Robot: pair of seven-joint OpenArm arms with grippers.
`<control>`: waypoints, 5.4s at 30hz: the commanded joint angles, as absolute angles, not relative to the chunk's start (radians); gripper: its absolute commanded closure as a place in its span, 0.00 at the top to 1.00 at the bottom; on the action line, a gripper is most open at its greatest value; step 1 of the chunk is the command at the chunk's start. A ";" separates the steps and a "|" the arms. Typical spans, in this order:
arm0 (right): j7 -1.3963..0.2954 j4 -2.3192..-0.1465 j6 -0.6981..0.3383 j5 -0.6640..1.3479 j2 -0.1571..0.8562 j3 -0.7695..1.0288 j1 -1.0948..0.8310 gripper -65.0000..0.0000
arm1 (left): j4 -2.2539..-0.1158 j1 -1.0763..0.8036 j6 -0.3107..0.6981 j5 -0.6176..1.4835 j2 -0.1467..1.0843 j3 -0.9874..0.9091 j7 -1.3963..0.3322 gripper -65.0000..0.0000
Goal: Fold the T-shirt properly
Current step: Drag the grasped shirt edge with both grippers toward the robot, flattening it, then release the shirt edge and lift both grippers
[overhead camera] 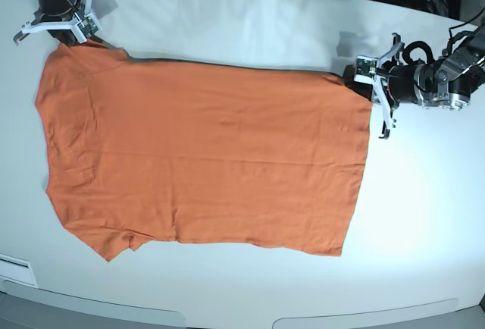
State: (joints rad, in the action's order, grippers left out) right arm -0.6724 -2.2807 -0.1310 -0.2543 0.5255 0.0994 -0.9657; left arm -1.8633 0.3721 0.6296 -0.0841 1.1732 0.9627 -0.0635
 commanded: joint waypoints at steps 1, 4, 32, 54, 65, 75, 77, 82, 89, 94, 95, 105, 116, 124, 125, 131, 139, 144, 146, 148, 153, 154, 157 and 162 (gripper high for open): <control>-0.678 -2.304 -0.119 -0.261 0.534 0.109 -0.991 0.00 | -1.898 0.387 0.622 -0.064 1.211 0.952 -0.064 0.00; -0.679 -2.315 -0.120 -0.262 0.535 0.109 -1.043 0.00 | -1.973 0.376 0.622 -0.039 1.256 0.952 -0.089 0.00; -0.592 -2.356 -0.203 -0.203 0.653 0.203 -0.939 0.00 | -2.228 0.134 0.122 -0.391 1.258 0.933 -0.424 0.00; -0.472 -2.012 -0.444 0.215 0.682 0.209 -0.531 0.00 | -2.044 0.166 -0.044 -0.435 1.075 0.933 -0.418 0.00; -0.443 -1.956 -0.445 0.292 0.676 0.208 -0.515 0.00 | -1.979 0.167 -0.011 -0.433 1.035 0.933 -0.397 0.00; -0.422 -1.956 -0.389 0.292 0.665 0.208 -0.449 0.16 | -1.909 0.163 -0.130 -0.437 0.988 0.920 -0.399 0.06; -0.422 -1.956 -0.404 0.307 0.665 0.208 -0.451 0.31 | -1.909 0.161 -0.183 -0.437 0.986 0.920 -0.397 0.17; -0.393 -1.957 -0.408 0.317 0.662 0.208 -0.451 0.36 | -1.910 0.157 -0.381 -0.437 0.981 0.920 -0.406 0.19; -0.595 -1.957 -0.371 0.351 0.659 0.208 -0.451 0.00 | -1.910 0.156 -0.422 -0.432 0.978 0.920 -0.501 0.00; -0.617 -1.957 -0.406 0.368 0.659 0.208 -0.452 0.00 | -1.910 0.156 -0.325 -0.374 0.974 0.920 -0.449 0.00; -0.623 -1.957 -0.427 0.368 0.657 0.208 -0.453 0.00 | -1.910 0.156 -0.290 -0.349 0.970 0.920 -0.446 0.00; -0.632 -1.863 -0.504 0.367 0.590 0.207 -0.454 0.00 | -1.850 0.167 -0.009 -0.175 0.886 0.920 -0.381 0.00; -0.698 -1.699 -0.529 0.367 0.588 0.201 -0.463 0.00 | -1.779 0.157 0.181 -0.140 0.836 0.920 -0.402 0.00; -0.716 -1.790 -0.487 0.365 0.588 0.201 -0.614 0.00 | -1.905 0.099 0.192 -0.110 0.931 0.920 -0.404 0.00; -0.716 -1.804 -0.479 0.362 0.588 0.201 -0.634 0.00 | -1.918 0.091 0.192 -0.110 0.943 0.920 -0.404 0.00; -0.720 -1.840 -0.434 0.359 0.588 0.203 -0.754 0.00 | -1.990 0.009 0.191 -0.123 1.011 0.920 -0.404 0.00; -0.749 -1.840 -0.315 0.307 0.575 0.203 -0.857 0.00 | -2.032 -0.003 0.191 -0.134 1.028 0.920 -0.404 0.00; -0.778 -1.845 -0.302 0.307 0.520 0.203 -0.872 0.00 | -2.051 -0.003 0.187 -0.171 1.029 0.920 -0.404 0.00; -0.808 -1.855 -0.302 0.307 0.498 0.203 -0.872 0.00 | -2.063 -0.003 0.187 -0.170 1.029 0.920 -0.404 0.00; -0.852 -1.876 -0.302 0.307 0.478 0.203 -0.873 0.00 | -2.081 -0.003 0.187 -0.170 1.029 0.920 -0.406 0.00; -0.941 -1.934 -0.242 0.310 0.463 0.203 -0.880 0.00 | -2.134 -0.003 0.187 -0.171 1.037 0.920 -0.439 0.00; -0.944 -1.948 -0.230 0.310 0.463 0.203 -0.887 0.00 | -2.140 -0.003 0.187 -0.171 1.037 0.920 -0.447 0.00; -0.958 -1.995 -0.207 0.309 0.463 0.203 -0.915 0.00 | -2.142 -0.003 0.187 -0.178 1.037 0.920 -0.450 0.00; -0.953 -2.076 -0.202 0.256 0.463 0.204 -0.936 0.00 | -2.143 -0.003 0.149 -0.206 1.037 0.920 -0.450 0.00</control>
